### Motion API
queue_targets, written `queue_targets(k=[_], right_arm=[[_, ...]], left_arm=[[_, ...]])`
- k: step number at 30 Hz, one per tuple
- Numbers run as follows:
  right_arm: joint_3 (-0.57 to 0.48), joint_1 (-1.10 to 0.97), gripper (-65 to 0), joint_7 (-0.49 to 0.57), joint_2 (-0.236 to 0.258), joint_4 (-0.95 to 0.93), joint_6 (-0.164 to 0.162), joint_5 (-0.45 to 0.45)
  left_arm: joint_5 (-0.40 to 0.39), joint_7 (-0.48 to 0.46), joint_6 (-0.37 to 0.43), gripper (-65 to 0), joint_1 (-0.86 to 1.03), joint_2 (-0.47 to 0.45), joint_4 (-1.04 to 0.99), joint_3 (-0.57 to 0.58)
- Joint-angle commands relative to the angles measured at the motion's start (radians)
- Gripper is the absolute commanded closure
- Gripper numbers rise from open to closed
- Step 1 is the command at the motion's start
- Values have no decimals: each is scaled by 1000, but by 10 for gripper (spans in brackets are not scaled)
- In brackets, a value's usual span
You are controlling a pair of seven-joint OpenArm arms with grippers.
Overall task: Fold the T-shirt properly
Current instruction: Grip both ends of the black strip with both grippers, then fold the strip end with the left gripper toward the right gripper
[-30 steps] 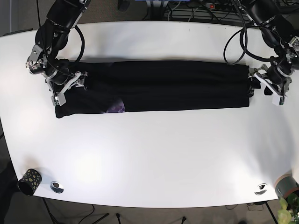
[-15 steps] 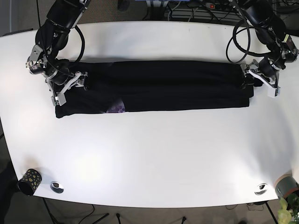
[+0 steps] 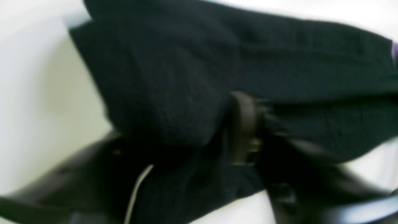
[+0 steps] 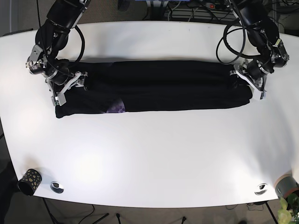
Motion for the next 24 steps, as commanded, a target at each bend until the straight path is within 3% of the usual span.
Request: queue_targets(k=[1,7,12,21,24], right_arm=[[3,11,-507,3,13,8,-2,3],[3,9,-507,3,11,8,-2,3],[3,9,-507,3,11,8,-2,3],[3,9,-507,3,11,8,-2,3],[3,9,-507,3,10,8,-2,3]], left_arm=[[0,-2,-1,-6,-9,-11,50,1],[3,-2,-1,-21,0,-11,236,43],[5,-2,-1,-33,26,-16,365,187],[8,-2,137,-35,28,-11,406,478],[58,-3,154,-36,25,18,402,532]])
